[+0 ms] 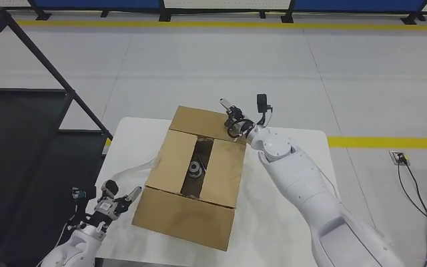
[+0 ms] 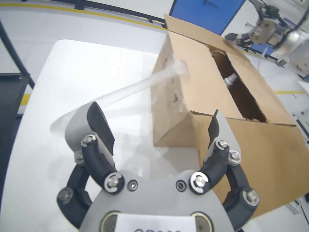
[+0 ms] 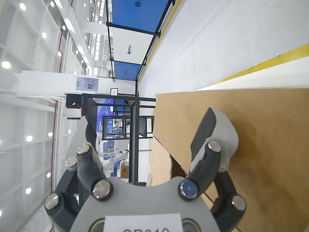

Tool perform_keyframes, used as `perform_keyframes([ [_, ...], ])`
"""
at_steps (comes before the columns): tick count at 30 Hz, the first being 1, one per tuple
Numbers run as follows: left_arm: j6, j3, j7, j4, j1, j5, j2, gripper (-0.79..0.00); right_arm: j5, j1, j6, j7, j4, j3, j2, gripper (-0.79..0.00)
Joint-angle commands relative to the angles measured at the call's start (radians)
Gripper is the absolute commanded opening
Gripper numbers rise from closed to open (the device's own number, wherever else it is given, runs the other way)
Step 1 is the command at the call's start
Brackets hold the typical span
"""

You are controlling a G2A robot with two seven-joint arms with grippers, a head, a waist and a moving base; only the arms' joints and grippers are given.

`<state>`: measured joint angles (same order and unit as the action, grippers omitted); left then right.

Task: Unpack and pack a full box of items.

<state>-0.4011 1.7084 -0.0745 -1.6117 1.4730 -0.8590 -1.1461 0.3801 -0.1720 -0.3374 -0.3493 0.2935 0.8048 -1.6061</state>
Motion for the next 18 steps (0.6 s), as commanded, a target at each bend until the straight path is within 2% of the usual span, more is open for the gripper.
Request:
perform_keyframes([
  [1,0.057,-0.011,-0.002,0.013,-0.015,-0.019,-0.002,0.0,-0.002,-0.003,-0.006,-0.001,0.005,0.008,0.002,0.0],
  [10,0.215,-0.143,0.037,0.088,-0.104,-0.175,-0.018,0.0,0.033,-0.035,-0.079,-0.103,0.056,0.059,0.016,0.0],
  [14,0.208,-0.168,0.038,0.111,-0.127,-0.19,-0.021,0.0,0.062,-0.058,-0.141,-0.218,0.1,0.091,0.031,0.0],
  [18,0.165,-0.166,0.048,0.112,-0.123,-0.179,-0.02,0.0,0.047,-0.081,-0.145,-0.338,0.16,0.102,0.046,0.0],
])
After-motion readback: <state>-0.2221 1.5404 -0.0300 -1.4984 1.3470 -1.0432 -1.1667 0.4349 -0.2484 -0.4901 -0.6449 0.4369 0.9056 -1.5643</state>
